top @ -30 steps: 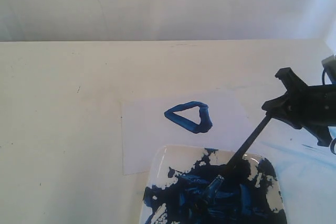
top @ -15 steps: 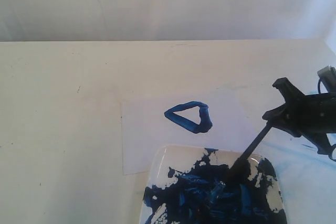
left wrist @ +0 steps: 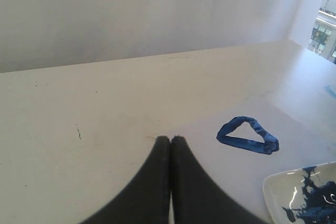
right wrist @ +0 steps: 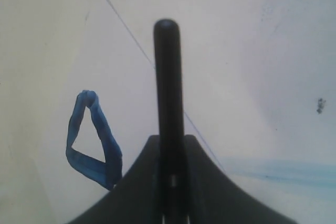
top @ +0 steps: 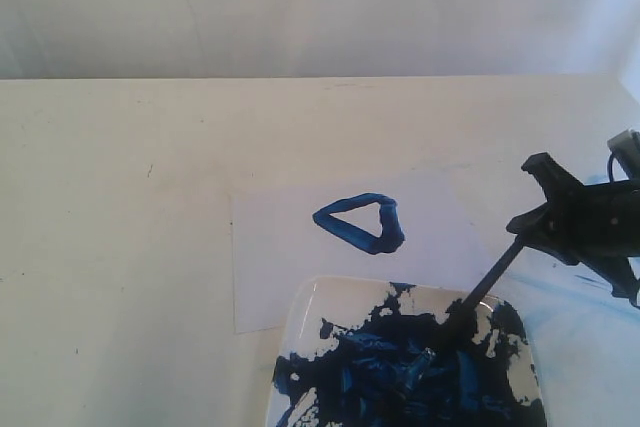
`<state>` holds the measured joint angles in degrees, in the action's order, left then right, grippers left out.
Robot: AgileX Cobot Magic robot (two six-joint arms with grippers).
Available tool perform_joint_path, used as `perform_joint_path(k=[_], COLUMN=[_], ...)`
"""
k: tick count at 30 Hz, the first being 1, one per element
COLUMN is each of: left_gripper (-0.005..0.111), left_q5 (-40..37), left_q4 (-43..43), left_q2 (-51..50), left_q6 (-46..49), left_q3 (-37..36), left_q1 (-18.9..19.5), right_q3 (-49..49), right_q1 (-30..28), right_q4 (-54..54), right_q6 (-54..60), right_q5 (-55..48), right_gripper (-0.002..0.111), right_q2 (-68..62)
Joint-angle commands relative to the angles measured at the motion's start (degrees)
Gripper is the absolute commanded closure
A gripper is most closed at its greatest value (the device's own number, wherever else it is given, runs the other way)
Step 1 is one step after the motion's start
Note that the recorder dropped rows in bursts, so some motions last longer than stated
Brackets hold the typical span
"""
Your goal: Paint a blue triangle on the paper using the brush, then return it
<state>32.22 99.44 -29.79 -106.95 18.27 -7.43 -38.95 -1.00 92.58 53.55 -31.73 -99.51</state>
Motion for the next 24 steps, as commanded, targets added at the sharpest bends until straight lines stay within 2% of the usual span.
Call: perform_joint_path(k=[1,13,20,24], left_gripper=[0.107,0.107,0.107,0.107], left_q5=[-0.3,-0.3,-0.4,-0.4], left_q4=[0.5,0.5,0.5,0.5], left_q2=[0.5,0.5,0.5,0.5], left_q6=[-0.3,-0.3,-0.3,-0.3], left_q3=[-0.1,-0.1,-0.1,-0.1], left_q1=[0.1,0.1,0.1,0.1], right_q3=[-0.4,-0.4,-0.4,-0.4], right_q1=[-0.3,-0.3,-0.3,-0.3], right_q4=[0.2,-0.3,-1.4,-2.4], right_q6=[0.7,0.6,0.3,0.3], right_q5=[0.4,0.9,-0.3,-1.9], right_gripper=[0.108,0.084,0.065,0.062], right_q2=[0.0,0.0,0.0,1.2])
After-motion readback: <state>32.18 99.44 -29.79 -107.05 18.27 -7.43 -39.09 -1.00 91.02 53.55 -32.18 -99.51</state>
